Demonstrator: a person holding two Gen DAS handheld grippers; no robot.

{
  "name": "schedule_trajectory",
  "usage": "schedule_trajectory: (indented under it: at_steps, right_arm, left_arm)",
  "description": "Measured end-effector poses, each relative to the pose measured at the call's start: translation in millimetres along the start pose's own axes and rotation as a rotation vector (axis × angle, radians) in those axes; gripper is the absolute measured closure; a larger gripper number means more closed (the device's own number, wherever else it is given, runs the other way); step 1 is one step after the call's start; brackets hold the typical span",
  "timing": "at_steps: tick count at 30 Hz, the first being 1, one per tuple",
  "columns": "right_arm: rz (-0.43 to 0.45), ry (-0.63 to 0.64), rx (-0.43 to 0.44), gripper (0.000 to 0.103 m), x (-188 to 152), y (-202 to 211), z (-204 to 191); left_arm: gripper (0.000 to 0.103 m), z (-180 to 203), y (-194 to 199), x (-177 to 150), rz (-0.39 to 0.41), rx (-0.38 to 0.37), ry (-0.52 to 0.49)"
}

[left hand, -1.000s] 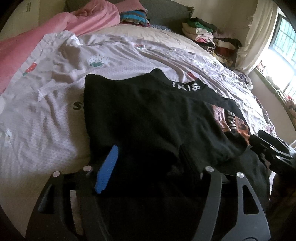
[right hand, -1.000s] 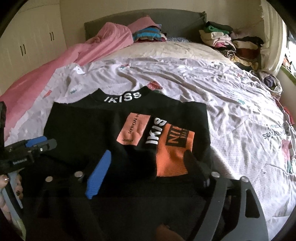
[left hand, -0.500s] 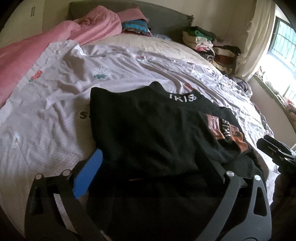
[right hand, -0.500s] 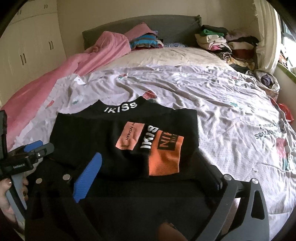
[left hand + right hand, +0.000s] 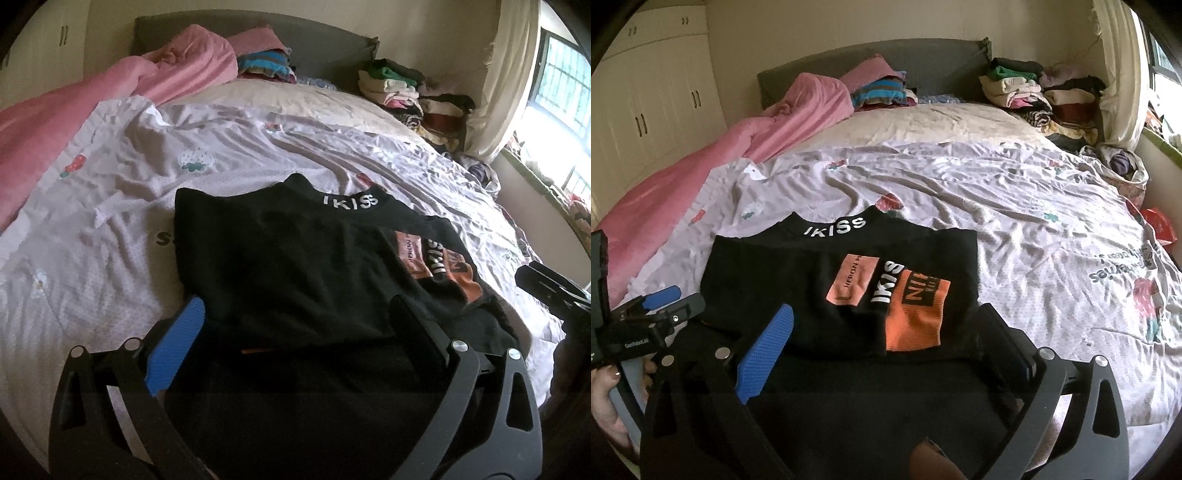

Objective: Fold small clothes

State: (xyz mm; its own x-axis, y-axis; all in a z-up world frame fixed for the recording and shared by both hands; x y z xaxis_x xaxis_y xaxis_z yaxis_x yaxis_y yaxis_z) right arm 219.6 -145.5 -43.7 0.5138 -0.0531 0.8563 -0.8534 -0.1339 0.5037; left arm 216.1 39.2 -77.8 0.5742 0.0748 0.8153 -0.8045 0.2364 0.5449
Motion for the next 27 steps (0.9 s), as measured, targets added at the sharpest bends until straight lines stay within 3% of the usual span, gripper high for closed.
schedule_trajectory:
  at_steps: [12,27]
  right_arm:
    - [0.021,0.003,-0.004,0.004,1.0,18.8,8.0]
    - [0.034,0.029,-0.023,0.004,-5.7,40.6,15.9]
  left_arm:
    - [0.01,9.7,17.6,0.0,0.019,-0.001,-0.017]
    - [0.01,7.6,36.2,-20.6,-0.036,0.008,-0.005]
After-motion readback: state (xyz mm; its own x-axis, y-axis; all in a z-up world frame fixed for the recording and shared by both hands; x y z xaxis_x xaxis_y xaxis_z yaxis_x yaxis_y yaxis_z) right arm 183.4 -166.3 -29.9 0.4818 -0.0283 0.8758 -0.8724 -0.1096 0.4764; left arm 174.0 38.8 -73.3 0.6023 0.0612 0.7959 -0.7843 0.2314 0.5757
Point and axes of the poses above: each gripper's, at about its wrist camera, not at the fingertips, and y roughly against the way its jaws point, z to its right, x to its top, the point moved 9 cm from there along -y, roughly the way its jaws point, and after that the axes turned 10 degrees about z, right-handed, at the moved point
